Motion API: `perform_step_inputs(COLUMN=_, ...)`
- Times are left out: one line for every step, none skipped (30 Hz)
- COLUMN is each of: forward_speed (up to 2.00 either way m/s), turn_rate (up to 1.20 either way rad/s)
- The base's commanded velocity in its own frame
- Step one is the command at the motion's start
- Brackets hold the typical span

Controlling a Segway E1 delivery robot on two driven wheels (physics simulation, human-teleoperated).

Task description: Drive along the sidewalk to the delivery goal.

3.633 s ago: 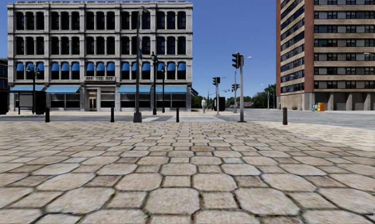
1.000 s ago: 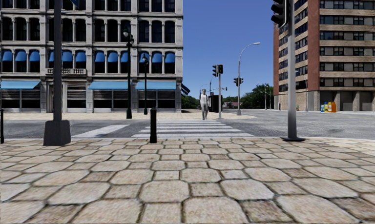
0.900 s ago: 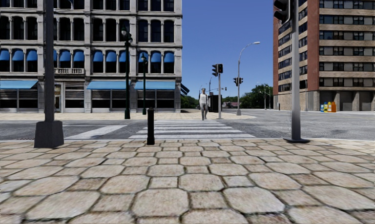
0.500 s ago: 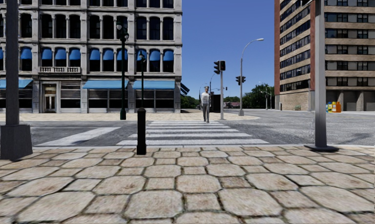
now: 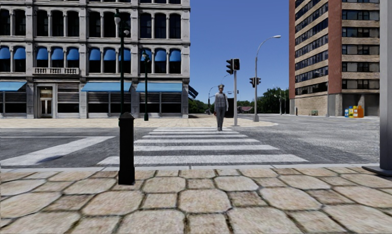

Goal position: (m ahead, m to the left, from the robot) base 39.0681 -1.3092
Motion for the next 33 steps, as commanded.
perform_step_inputs(forward_speed=1.86, turn_rate=0.0)
perform_step_inputs(forward_speed=1.86, turn_rate=0.0)
perform_step_inputs(forward_speed=1.86, turn_rate=0.0)
perform_step_inputs(forward_speed=1.83, turn_rate=0.0)
perform_step_inputs(forward_speed=1.83, turn_rate=0.0)
perform_step_inputs(forward_speed=1.77, turn_rate=0.0)
perform_step_inputs(forward_speed=1.62, turn_rate=0.01)
perform_step_inputs(forward_speed=1.51, turn_rate=0.15)
perform_step_inputs(forward_speed=1.47, turn_rate=0.25)
perform_step_inputs(forward_speed=1.47, turn_rate=0.25)
perform_step_inputs(forward_speed=1.46, turn_rate=0.28)
perform_step_inputs(forward_speed=1.46, turn_rate=0.31)
perform_step_inputs(forward_speed=1.45, turn_rate=0.31)
perform_step_inputs(forward_speed=1.45, turn_rate=0.31)
perform_step_inputs(forward_speed=1.45, turn_rate=0.31)
perform_step_inputs(forward_speed=1.45, turn_rate=0.31)
perform_step_inputs(forward_speed=1.45, turn_rate=0.31)
perform_step_inputs(forward_speed=1.45, turn_rate=0.31)
perform_step_inputs(forward_speed=1.45, turn_rate=0.31)
perform_step_inputs(forward_speed=1.45, turn_rate=0.31)
perform_step_inputs(forward_speed=1.45, turn_rate=0.31)
perform_step_inputs(forward_speed=1.45, turn_rate=0.31)
perform_step_inputs(forward_speed=1.45, turn_rate=0.31)
perform_step_inputs(forward_speed=1.45, turn_rate=0.3)
perform_step_inputs(forward_speed=1.45, turn_rate=0.18)
perform_step_inputs(forward_speed=1.45, turn_rate=0.0)
perform_step_inputs(forward_speed=1.45, turn_rate=0.0)
perform_step_inputs(forward_speed=1.45, turn_rate=0.0)
perform_step_inputs(forward_speed=1.45, turn_rate=0.0)
perform_step_inputs(forward_speed=1.45, turn_rate=0.0)
perform_step_inputs(forward_speed=1.45, turn_rate=0.0)
perform_step_inputs(forward_speed=1.45, turn_rate=0.0)
perform_step_inputs(forward_speed=1.45, turn_rate=0.0)
